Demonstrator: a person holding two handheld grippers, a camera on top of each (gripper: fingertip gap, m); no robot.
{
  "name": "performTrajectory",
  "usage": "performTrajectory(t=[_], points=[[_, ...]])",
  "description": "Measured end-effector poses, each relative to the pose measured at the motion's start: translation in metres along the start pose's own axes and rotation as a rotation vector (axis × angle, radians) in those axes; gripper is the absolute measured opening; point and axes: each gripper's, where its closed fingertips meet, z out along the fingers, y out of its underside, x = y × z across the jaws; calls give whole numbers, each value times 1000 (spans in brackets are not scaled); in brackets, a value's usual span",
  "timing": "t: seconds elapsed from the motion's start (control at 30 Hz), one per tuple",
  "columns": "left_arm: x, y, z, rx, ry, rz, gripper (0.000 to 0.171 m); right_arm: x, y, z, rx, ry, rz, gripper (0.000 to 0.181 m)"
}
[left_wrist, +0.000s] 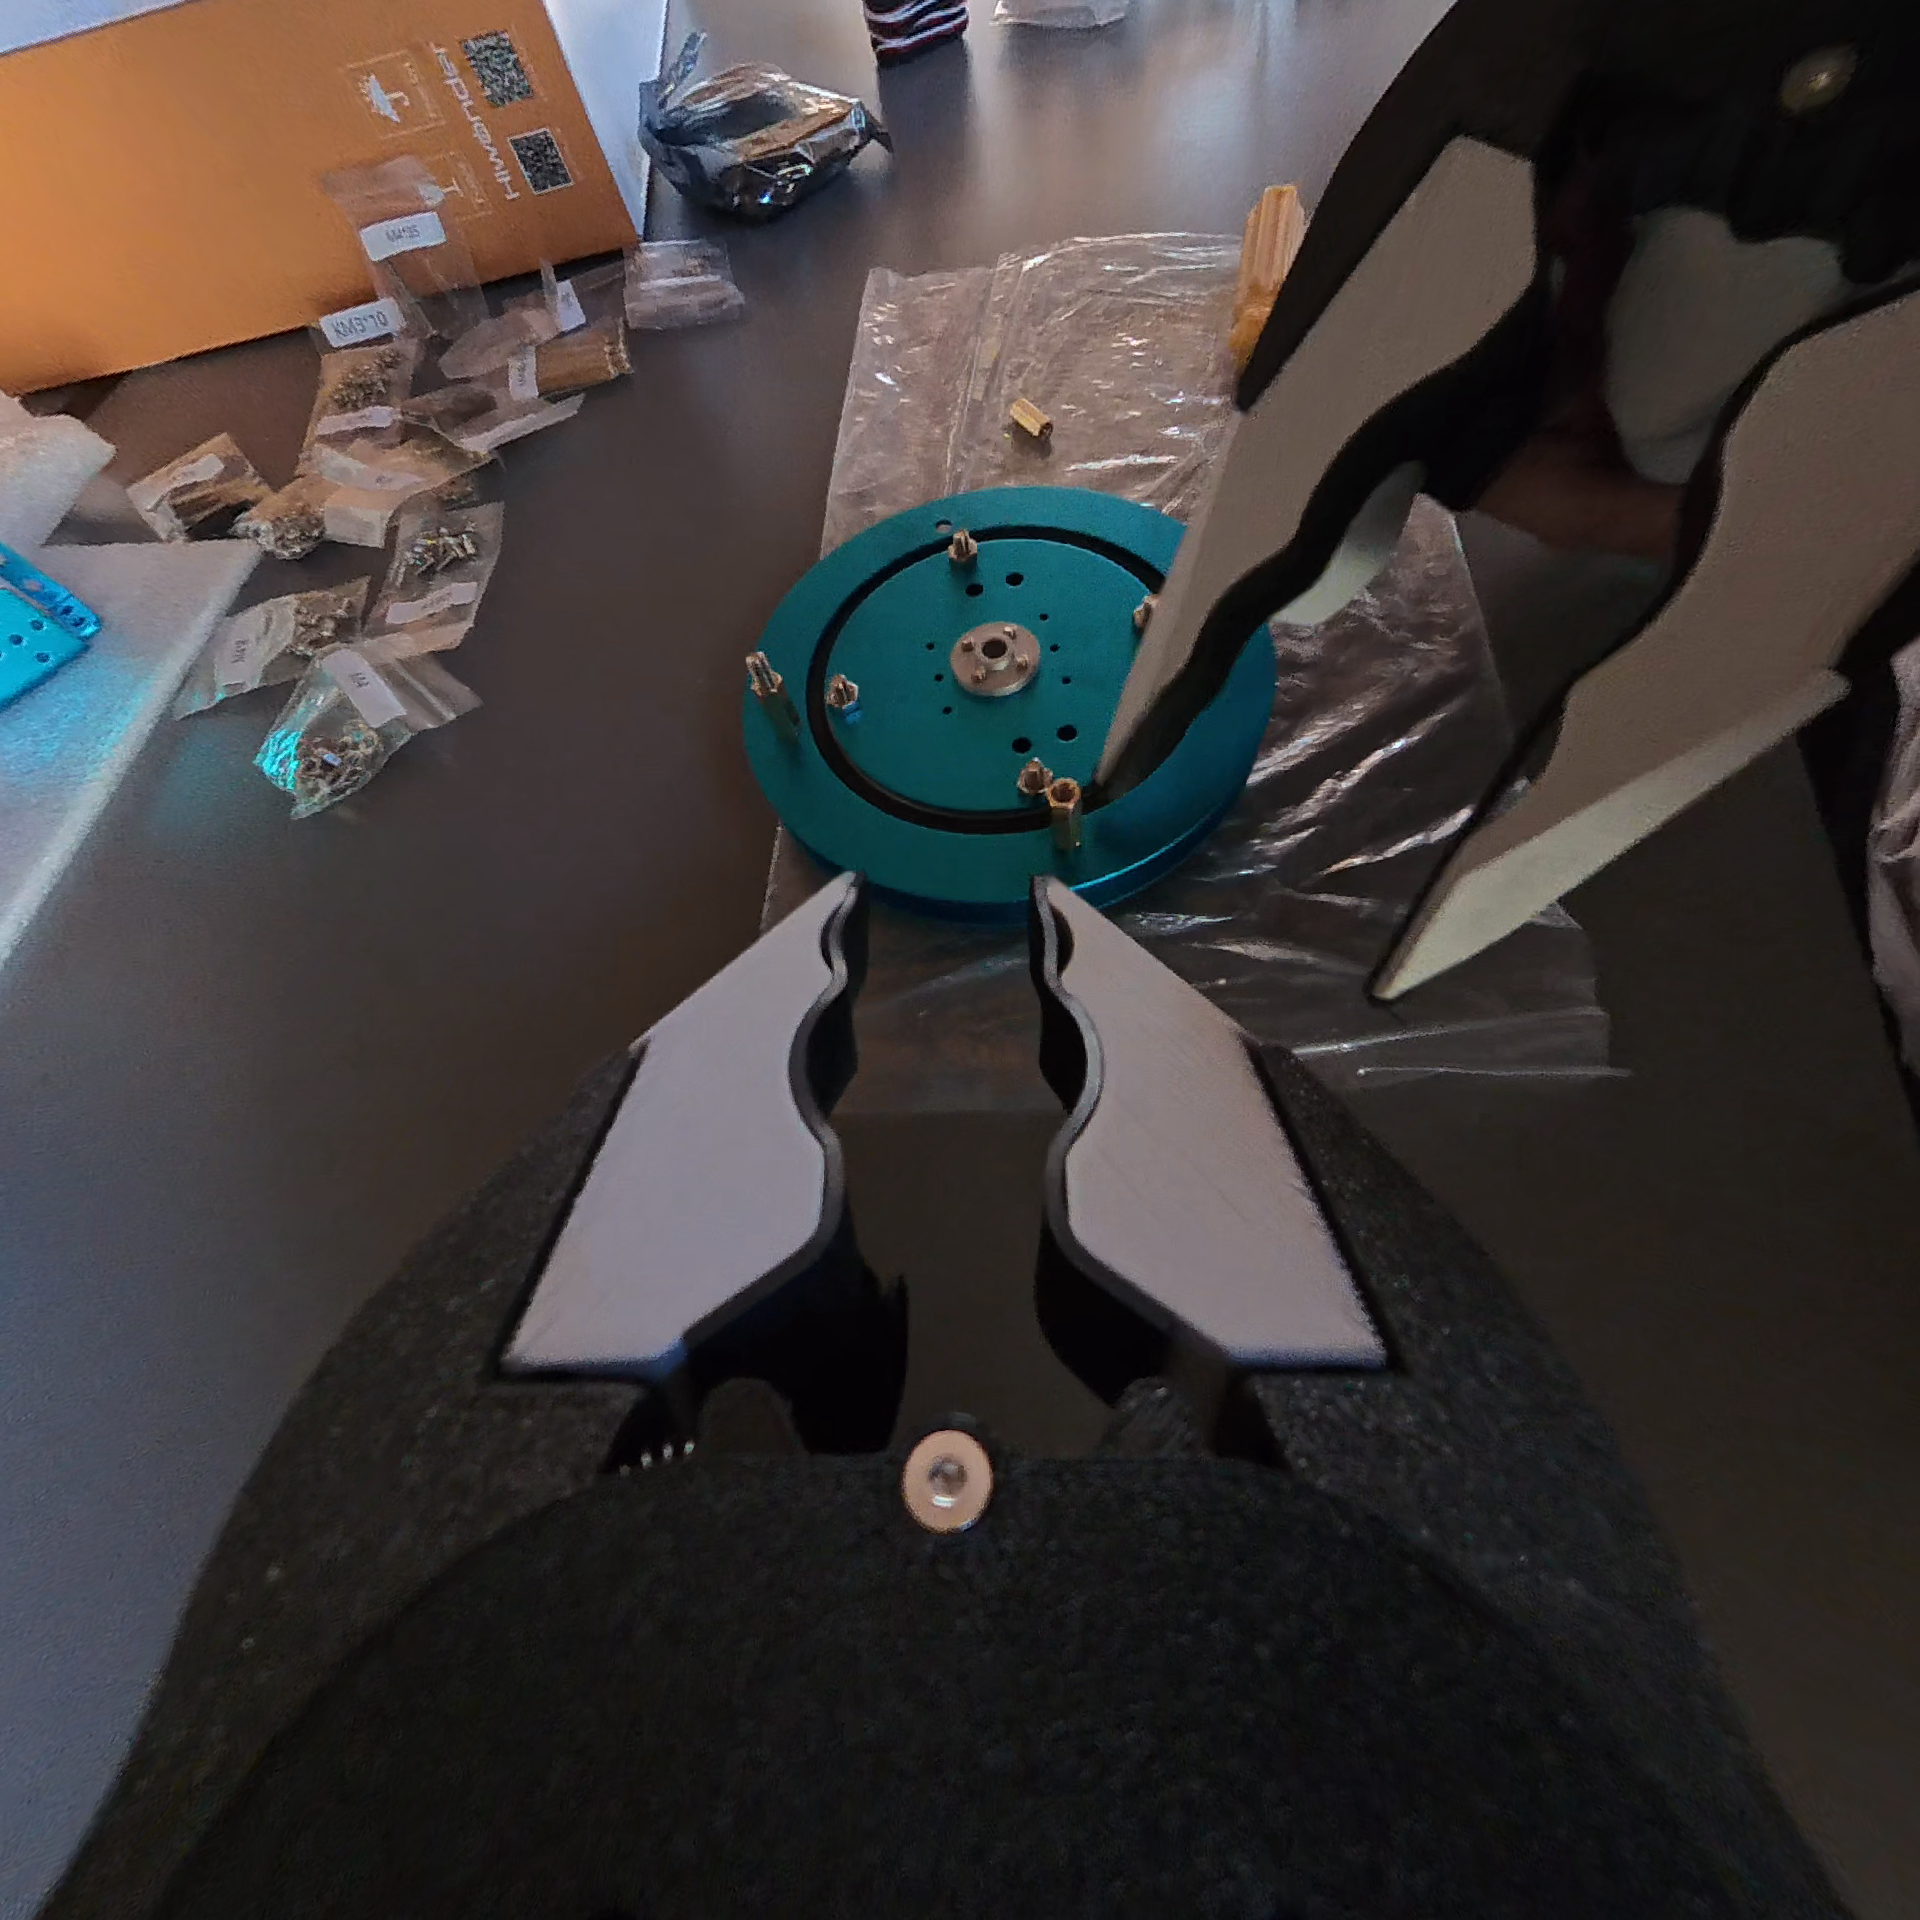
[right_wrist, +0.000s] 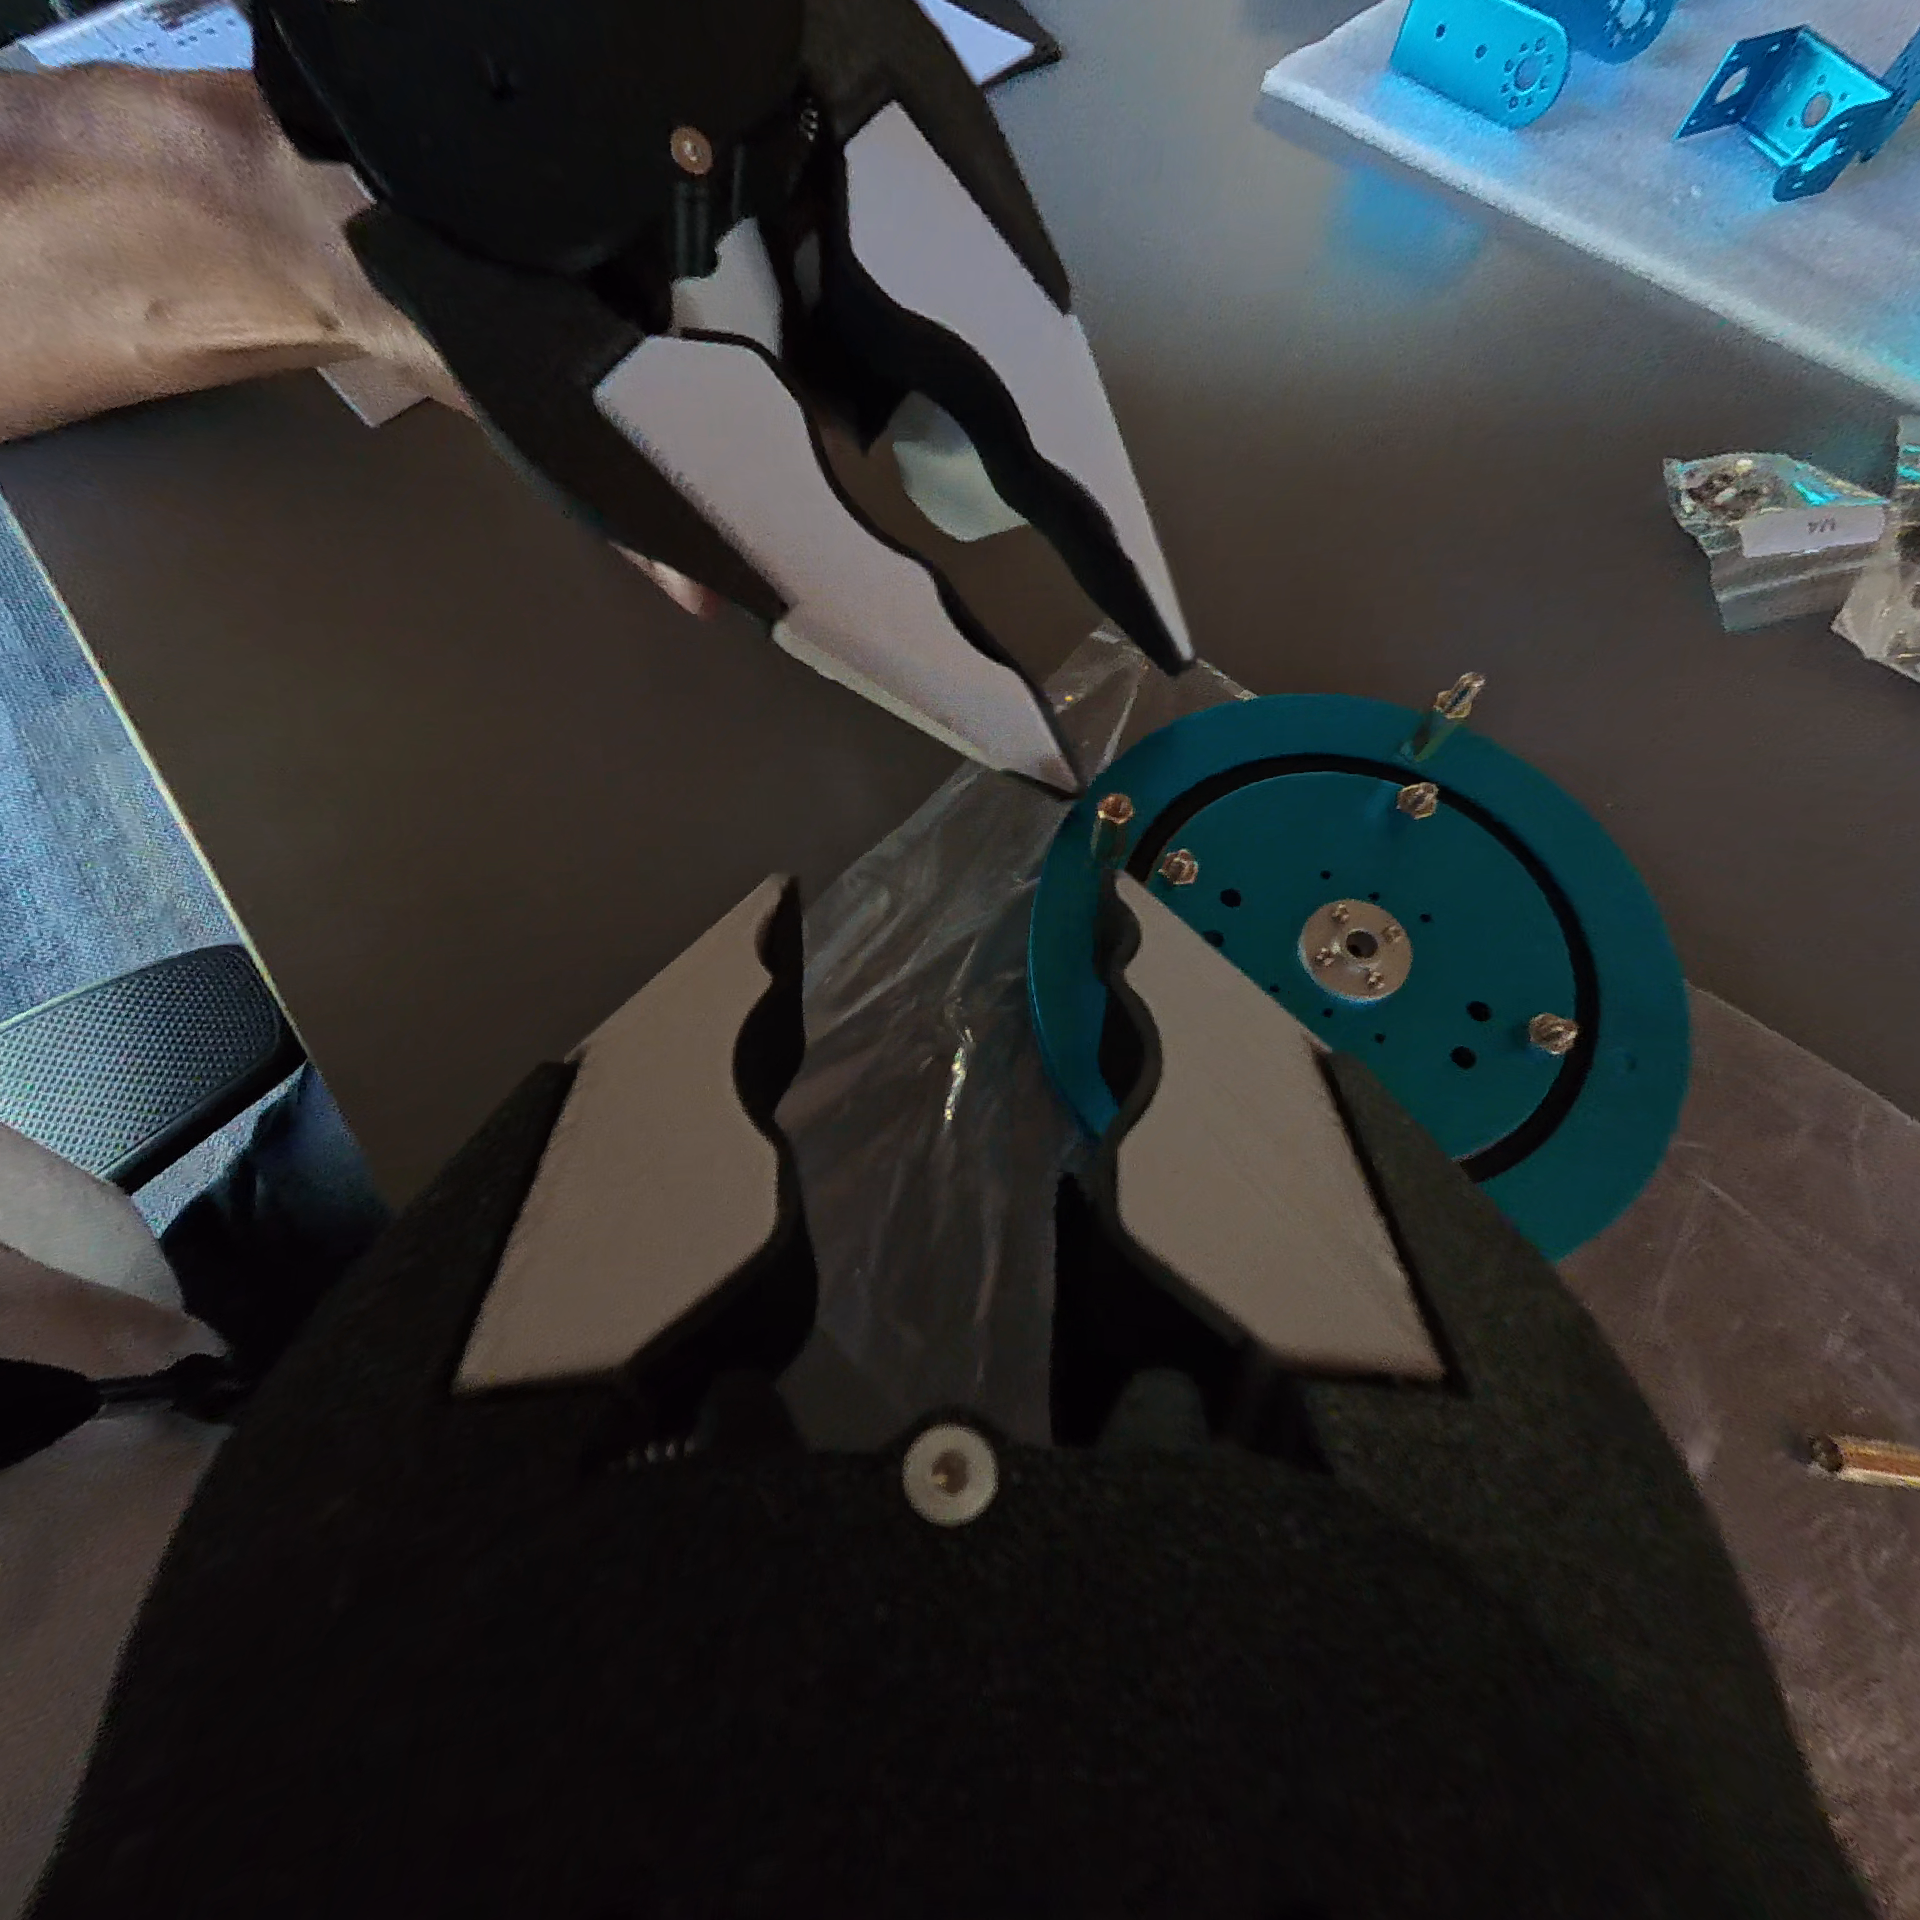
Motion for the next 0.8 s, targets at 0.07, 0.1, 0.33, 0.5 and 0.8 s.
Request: performTrajectory(t=[0.07,0.1,0.33,0.5,0.8], points=[[1,0,-1,1,3,-6,30,4,-2,1,6,26,-14,56],[1,2,-1,-10,1,-1,29,7,-3,2,2,42,-34,54],[5,5,-3,-17,78,-54,20,21,-15,-12,-93,-119,-148,32],[4,0,-8,23,135,-120,21,27,-8,-1,-147,-178,-155,24],[11,1,-7,15,77,7,20,32,-18,2,-118,-188,-77,3]])
